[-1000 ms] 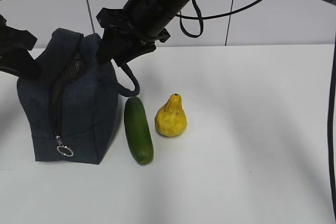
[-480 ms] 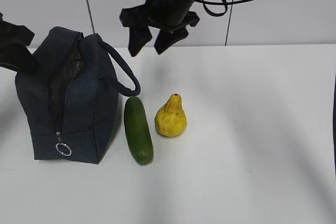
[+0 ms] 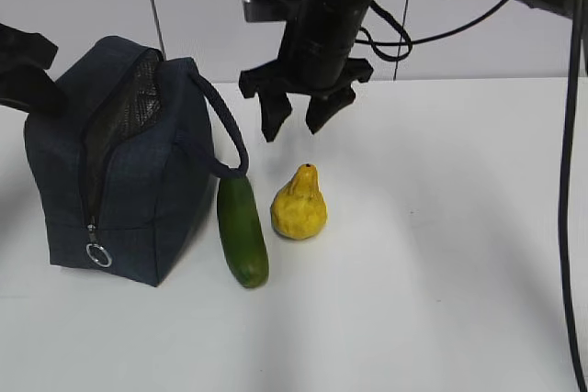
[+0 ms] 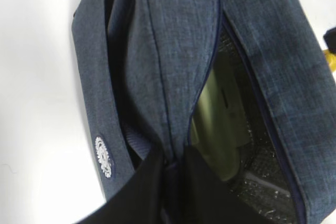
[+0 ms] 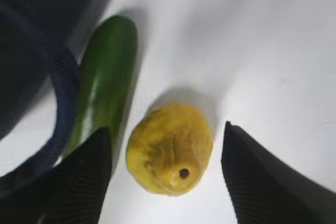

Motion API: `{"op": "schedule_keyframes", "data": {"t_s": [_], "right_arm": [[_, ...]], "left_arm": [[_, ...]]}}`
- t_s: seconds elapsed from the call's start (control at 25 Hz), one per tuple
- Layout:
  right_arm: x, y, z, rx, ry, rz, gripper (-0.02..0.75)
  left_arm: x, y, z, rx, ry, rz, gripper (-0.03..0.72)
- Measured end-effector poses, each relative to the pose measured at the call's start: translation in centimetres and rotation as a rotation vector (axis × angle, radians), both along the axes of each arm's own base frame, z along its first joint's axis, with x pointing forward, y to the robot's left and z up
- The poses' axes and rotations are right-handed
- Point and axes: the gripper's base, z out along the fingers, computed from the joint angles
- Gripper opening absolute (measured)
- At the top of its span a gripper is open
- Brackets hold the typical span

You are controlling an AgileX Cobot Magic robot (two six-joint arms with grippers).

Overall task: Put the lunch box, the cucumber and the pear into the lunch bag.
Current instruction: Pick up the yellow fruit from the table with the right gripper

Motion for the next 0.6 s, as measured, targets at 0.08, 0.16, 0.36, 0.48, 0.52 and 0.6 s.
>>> {"op": "schedule_keyframes", "data": {"t_s": [0.08,0.16,0.36,0.48,0.52,0.6], "right_arm": [[-0.1,-0.3,-1.4,-0.04,0.033,0.001,0.51],[-0.3,-0.4,-2.3,-0.06,0.054,0.0,0.51],[-0.5,-0.6,-3.2,-0.077,0.084,-0.002,0.51],[-0.6,-0.7,-3.6,-0.088,0.091,-0.001,0.51],[-0.6,-0.7,-3.6,-0.088,0.091,-0.002,0.51],[-0.6,-0.7,-3.9,-0.09,0.094,-0.002,0.511]], "left_arm": [[0.0,0.0,0.0,0.0,0.0,0.0,0.022],[0.0,0.0,0.0,0.001,-0.001,-0.002,0.022],[0.0,0.0,0.0,0.003,-0.004,-0.006,0.022],[0.0,0.0,0.0,0.004,-0.004,-0.008,0.022],[0.0,0.0,0.0,0.004,-0.005,-0.008,0.022],[0.0,0.0,0.0,0.005,-0.007,-0.008,0.022]]}}
